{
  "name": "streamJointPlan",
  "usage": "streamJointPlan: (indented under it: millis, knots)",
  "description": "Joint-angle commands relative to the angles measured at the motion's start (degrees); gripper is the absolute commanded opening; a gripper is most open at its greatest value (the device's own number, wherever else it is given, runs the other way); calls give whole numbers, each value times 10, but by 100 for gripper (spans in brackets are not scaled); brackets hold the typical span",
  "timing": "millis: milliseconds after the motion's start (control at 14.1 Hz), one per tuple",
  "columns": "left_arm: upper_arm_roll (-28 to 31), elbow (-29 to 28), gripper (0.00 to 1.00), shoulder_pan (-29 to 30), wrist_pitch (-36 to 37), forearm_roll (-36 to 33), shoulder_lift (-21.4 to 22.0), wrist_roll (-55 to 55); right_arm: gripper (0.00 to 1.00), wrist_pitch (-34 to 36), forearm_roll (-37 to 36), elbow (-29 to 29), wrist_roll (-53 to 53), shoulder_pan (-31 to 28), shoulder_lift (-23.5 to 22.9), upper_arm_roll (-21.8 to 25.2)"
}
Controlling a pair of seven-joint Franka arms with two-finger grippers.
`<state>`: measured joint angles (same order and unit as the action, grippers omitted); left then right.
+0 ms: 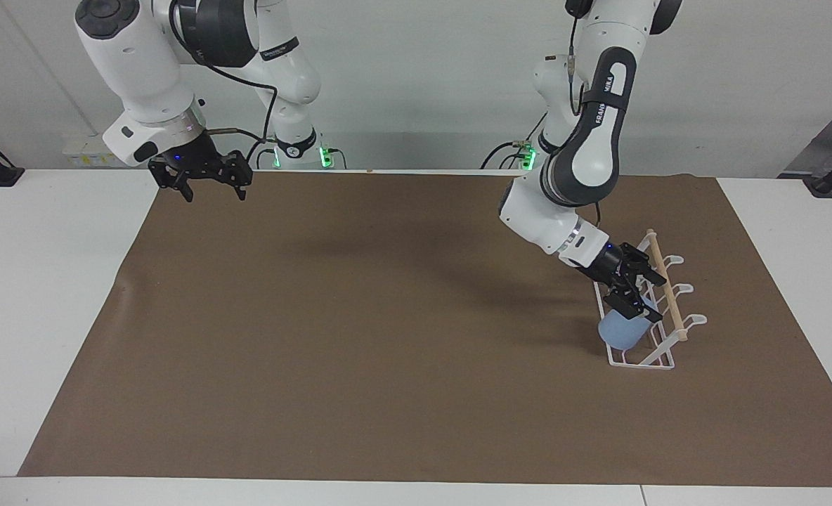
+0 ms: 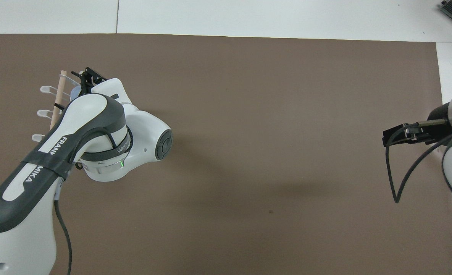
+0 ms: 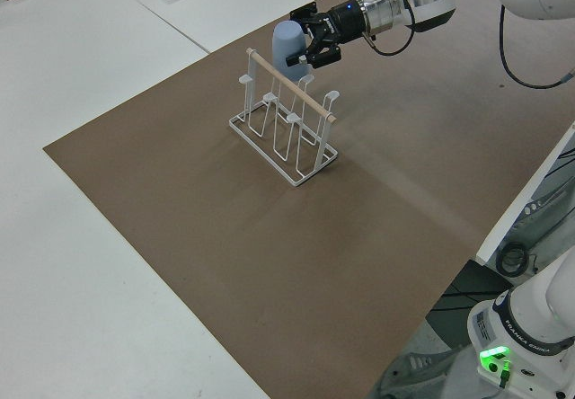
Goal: Hang cup on cup holder
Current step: 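Raise the cup with the left gripper above the wire rack, then lower the cup onto a rack peg and open the left gripper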
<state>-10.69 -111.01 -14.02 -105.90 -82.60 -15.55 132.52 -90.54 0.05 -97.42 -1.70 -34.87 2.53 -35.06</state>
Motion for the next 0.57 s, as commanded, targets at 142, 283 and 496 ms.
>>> streamJointPlan:
  millis: [142,283,496]
  knots:
    - [3,9,100,-8,2,-5,10,-22,100,3,13,-9,42,-3,15,-6]
    - [1,8,100,-7,-6,10,28,-74,100,0,12,-9,36,-4,14,-6]
    - [1,3,100,-5,-38,115,70,-234,100,-2,13,-9,35,-4,14,-6]
